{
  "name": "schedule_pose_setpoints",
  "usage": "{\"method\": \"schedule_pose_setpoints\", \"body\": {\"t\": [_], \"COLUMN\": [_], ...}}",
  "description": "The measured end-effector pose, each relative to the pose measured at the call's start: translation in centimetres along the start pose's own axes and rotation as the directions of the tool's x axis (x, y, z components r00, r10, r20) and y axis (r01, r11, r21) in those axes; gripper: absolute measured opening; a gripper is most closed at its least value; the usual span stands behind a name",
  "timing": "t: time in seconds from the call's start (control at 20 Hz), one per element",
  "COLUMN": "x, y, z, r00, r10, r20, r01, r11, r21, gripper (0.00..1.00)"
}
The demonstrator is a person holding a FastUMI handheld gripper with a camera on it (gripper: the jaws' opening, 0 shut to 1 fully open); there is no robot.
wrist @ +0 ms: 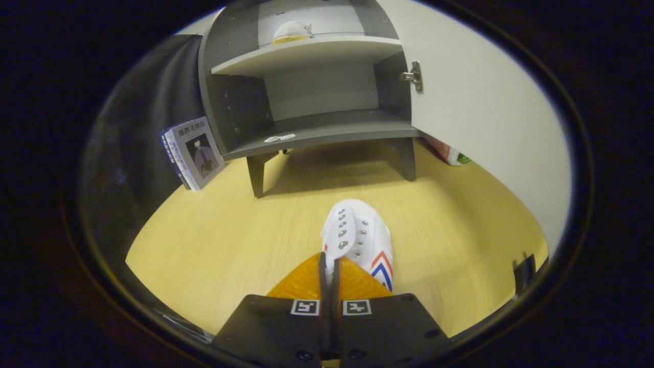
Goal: Open the shoe cabinet door, grab the shoes and put them into the shoe cabinet, then close the shoe cabinet door.
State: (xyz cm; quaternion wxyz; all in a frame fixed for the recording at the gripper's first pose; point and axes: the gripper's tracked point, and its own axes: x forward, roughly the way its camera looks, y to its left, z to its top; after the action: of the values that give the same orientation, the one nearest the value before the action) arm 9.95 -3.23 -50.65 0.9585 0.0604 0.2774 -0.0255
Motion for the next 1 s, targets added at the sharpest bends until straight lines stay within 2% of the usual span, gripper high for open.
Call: {"method": "schedule_pose_setpoints", "body": {"t": [0.2, 0.4, 0.65, 1.0], "x": [-1.3, -3.2, -7.6, -14.2], "y": [0.2, -0.1, 1.5, 4.3], "z": [2.2, 6.9, 15.8, 29.1], "r00": [0.999, 0.994, 0.979, 0.931], "r10": [0.018, 0.013, 0.002, -0.049], "r20": [0.032, 0.107, 0.204, 0.362], "r01": [-0.018, -0.015, 0.006, 0.092], "r11": [1.000, 1.000, 0.999, 0.991], "r21": [-0.004, 0.015, -0.041, -0.102], "gripper": [0.02, 0.02, 0.02, 0.02]}}
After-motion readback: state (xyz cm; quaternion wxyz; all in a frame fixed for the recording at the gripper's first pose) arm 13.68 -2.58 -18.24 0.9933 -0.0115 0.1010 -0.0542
